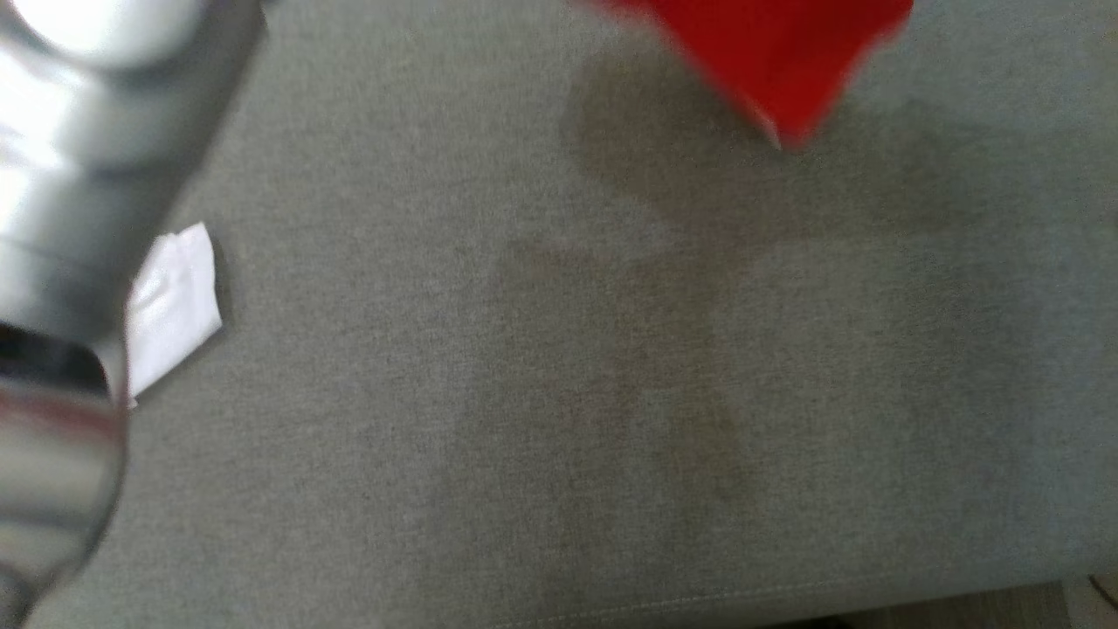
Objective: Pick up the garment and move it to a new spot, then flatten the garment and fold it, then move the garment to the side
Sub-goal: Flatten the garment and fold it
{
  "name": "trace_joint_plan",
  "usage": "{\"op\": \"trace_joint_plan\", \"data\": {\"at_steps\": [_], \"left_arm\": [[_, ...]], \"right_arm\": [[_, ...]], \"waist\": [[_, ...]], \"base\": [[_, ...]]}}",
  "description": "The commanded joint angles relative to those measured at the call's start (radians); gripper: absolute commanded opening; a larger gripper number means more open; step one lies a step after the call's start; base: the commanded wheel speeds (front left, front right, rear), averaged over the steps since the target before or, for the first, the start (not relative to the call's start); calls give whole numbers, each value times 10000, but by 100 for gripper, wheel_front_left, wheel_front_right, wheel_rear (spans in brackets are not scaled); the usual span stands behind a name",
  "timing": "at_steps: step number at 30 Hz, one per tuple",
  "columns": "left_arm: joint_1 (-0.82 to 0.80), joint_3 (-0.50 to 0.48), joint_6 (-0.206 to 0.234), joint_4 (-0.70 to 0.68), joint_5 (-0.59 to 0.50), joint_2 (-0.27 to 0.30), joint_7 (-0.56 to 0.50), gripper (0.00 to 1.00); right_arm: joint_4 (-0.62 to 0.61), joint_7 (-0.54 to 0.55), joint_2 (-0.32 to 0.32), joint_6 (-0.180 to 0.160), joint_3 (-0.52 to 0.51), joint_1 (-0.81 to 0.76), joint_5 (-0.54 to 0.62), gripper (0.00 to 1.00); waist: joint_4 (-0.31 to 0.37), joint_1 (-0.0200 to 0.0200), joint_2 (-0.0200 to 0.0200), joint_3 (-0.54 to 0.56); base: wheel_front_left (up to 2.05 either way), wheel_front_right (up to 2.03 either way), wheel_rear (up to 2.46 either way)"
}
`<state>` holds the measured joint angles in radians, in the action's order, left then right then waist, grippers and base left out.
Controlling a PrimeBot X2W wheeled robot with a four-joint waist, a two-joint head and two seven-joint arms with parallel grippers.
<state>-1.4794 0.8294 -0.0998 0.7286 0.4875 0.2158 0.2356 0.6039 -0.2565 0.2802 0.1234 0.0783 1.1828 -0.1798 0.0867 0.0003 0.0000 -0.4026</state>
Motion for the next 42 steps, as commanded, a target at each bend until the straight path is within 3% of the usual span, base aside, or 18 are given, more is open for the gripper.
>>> {"op": "trace_joint_plan", "data": {"at_steps": [1, 6, 12, 19, 24, 31, 37, 39, 42], "left_arm": [[-716, -455, 100, -135, -112, 259, 123, 0], [-1081, -1247, 112, -716, -357, 328, 254, 0], [1396, -1681, -104, -1611, -408, 778, 259, 0], [5922, -1937, -177, -3069, -731, 633, 260, 0], [8923, -1284, -251, -3577, -1194, 578, 261, 0], [12027, -1295, -74, -4244, -1197, 773, 261, 0], [12996, -1417, 183, -5395, -1139, 976, 261, 0], [12613, -1486, 124, -5720, -878, 734, 116, 0], [11868, -1575, 25, -5701, -493, 262, -112, 0]], "right_arm": [[-487, -53, 75, 73, -38, 413, 117, 0], [-1488, -53, 245, 73, -275, 890, 514, 0], [-2087, -53, 137, 73, 76, -840, 683, 0], [-2514, -53, -203, 73, -403, -4552, 410, 0], [-2906, 18, -316, 73, -1180, -7703, 83, 0], [-5739, 1446, -773, 73, -1879, -11940, 25, 0], [-8801, 2851, -1119, 73, -2651, -13688, 267, 0], [-9415, 3412, -961, 73, -2697, -13427, 278, 0], [-9327, 3813, -540, 73, -2713, -12564, 242, 0]], "waist": [[-28, -3, 0, -439], [70, -3, 0, -825], [139, -3, 0, -837], [17, -3, 0, -25], [-160, -3, 0, 971], [-76, -3, 0, 2142], [-296, -3, 0, 2439], [-604, -3, 0, 2283], [-940, -3, 0, 1921]], "base": [[0, 0, 0], [0, 0, 0], [0, 0, 0], [0, 0, 0], [0, 0, 0], [0, 0, 0], [0, 0, 0], [0, 0, 0], [0, 0, 0]]}}
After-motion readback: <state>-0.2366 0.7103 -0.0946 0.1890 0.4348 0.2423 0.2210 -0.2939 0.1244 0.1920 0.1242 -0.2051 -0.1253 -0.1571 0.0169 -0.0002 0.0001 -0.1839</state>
